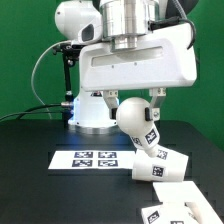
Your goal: Assemble lamp
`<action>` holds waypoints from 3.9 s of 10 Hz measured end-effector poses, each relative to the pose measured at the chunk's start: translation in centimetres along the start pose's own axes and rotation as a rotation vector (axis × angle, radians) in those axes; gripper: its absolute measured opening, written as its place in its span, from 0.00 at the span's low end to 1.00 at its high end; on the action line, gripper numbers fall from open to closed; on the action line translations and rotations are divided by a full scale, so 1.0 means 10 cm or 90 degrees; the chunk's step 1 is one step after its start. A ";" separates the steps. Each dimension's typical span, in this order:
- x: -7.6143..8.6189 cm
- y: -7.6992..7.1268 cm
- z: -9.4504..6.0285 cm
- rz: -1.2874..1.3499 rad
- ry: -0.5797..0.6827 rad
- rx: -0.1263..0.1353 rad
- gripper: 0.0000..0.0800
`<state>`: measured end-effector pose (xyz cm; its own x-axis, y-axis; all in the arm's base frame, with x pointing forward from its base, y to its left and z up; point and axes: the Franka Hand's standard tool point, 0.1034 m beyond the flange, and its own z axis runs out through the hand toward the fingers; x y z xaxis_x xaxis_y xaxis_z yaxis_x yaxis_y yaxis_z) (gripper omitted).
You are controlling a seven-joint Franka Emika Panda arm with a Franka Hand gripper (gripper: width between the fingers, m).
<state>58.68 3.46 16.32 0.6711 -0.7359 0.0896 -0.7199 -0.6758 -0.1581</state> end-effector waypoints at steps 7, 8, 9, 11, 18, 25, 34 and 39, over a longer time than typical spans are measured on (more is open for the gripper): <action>0.06 -0.05 -0.02 -0.309 0.028 -0.007 0.72; 0.06 -0.05 -0.02 -0.310 0.028 -0.007 0.72; 0.06 -0.07 -0.02 -0.311 0.036 -0.001 0.72; 0.10 -0.18 -0.06 -0.321 0.088 0.038 0.72; -0.12 -0.53 -0.05 -0.357 0.287 0.154 0.72; -0.14 -0.65 -0.07 -0.465 0.326 0.120 0.72; -0.28 -0.70 0.22 -0.480 0.329 0.115 0.72; -0.30 -0.65 0.34 -0.484 0.321 0.104 0.72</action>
Offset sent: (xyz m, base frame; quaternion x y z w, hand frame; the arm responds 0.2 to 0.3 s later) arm 0.0122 -0.0250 0.0096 -0.0183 0.1086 -0.3582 0.9271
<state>61.94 10.17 13.71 0.7687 -0.0532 0.6375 -0.0578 -0.9982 -0.0135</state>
